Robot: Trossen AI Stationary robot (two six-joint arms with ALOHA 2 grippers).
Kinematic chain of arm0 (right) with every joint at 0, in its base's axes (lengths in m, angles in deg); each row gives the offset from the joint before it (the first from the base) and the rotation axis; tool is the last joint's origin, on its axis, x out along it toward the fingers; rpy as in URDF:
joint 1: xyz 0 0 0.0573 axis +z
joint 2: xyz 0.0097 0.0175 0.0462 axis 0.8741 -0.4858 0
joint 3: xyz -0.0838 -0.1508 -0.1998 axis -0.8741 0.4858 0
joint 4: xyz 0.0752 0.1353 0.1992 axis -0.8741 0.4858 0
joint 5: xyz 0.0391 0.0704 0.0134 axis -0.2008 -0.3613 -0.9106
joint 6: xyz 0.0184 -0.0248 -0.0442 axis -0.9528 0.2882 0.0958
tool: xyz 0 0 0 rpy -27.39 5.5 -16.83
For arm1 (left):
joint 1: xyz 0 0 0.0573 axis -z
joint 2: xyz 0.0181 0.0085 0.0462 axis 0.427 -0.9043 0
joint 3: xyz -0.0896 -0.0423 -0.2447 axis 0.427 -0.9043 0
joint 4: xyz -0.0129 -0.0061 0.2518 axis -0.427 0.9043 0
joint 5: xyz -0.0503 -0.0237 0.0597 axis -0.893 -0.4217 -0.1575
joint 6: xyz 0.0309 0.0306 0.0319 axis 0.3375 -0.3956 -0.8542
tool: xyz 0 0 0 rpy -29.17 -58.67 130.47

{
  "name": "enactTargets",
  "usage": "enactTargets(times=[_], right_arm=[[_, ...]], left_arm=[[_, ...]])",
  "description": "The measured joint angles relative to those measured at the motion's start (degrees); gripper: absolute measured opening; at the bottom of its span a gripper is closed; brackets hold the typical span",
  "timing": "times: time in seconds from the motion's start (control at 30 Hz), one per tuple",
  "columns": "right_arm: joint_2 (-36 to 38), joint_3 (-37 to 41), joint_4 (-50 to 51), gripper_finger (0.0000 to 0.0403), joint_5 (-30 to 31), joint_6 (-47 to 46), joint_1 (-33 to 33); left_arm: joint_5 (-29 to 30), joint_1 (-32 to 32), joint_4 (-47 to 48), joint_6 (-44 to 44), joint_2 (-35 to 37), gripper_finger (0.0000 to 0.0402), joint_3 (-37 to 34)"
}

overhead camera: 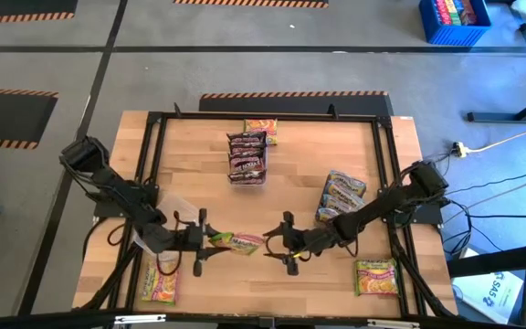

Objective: Sort Maruchan noodles
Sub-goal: Put the green noodle pack into the left transparent bin

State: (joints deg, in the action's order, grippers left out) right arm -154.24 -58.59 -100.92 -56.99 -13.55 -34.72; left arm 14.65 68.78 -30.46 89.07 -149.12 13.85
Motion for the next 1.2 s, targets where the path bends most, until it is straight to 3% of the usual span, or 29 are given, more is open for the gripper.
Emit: enactTargets(times=[0.23,0.77,0.93,1.03,1.2], right_arm=[[-2.21,0.00,-16.45,0.0257,0.35,3.19,0.00],[-2.41,-2.90,-24.53,0.0257,-0.81,7.54,-1.29],[-4.05,-6.12,-23.44,0.0254,-0.62,9.00,-2.47],[-4.34,-6.23,-23.44,0.0226,-1.42,8.99,-3.09],[-4.34,-6.08,-23.05,0.0126,-1.51,10.32,-3.02]], left_arm=[[-2.09,-1.30,-3.71,-5.59,-0.21,0.0121,-0.02],[-7.91,-6.21,-14.94,-11.98,-0.23,0.0124,-0.02],[-13.55,-9.06,-17.16,-13.73,-0.23,0.0124,-0.02],[-14.29,-9.77,-17.16,-13.79,-0.23,0.0124,-0.02],[-13.75,-9.78,-16.58,-13.88,-0.24,0.0126,-0.02]])
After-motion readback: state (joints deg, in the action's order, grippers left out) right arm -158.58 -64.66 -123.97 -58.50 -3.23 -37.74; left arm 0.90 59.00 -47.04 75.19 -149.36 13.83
